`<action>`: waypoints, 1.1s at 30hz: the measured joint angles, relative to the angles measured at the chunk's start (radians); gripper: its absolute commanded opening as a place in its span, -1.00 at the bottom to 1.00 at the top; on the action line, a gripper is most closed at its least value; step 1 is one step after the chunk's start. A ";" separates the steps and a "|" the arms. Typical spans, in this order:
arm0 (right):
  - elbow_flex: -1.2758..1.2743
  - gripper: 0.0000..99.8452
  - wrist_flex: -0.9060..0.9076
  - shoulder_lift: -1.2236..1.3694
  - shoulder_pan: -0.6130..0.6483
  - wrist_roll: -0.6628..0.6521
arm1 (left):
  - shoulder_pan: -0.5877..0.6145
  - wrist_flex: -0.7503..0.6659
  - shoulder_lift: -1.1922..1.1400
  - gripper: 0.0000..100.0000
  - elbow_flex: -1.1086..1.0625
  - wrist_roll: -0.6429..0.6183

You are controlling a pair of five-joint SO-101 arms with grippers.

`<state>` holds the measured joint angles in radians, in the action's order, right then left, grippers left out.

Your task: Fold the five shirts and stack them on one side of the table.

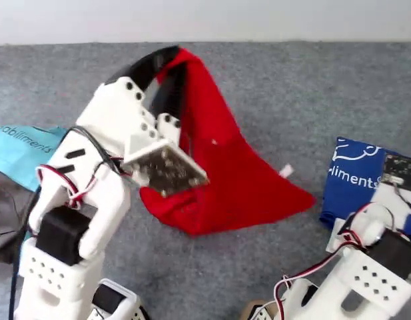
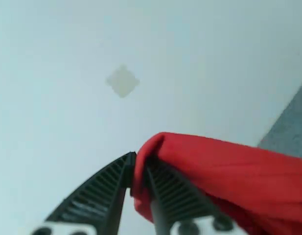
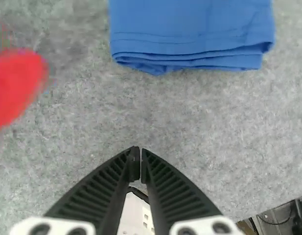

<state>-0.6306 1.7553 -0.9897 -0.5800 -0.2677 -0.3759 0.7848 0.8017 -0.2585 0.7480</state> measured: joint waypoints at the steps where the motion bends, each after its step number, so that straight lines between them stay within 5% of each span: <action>1: 0.000 -0.98 0.000 0.000 0.021 0.000 | 0.031 0.058 0.000 -0.97 0.000 0.000; 9: -0.003 -0.98 -0.023 0.002 0.296 0.000 | 0.290 0.448 0.002 -0.97 -0.133 0.002; 20: 0.041 -0.98 -0.124 0.239 0.621 0.000 | 0.519 0.460 0.002 -0.97 -0.532 0.002; 33: 0.617 -0.97 -0.005 0.987 0.802 -0.100 | 0.552 0.460 0.002 -0.97 -0.626 0.002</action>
<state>-0.0138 1.7507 -0.0031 0.2225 -0.3675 0.1765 1.2451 0.8032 -0.8846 0.7495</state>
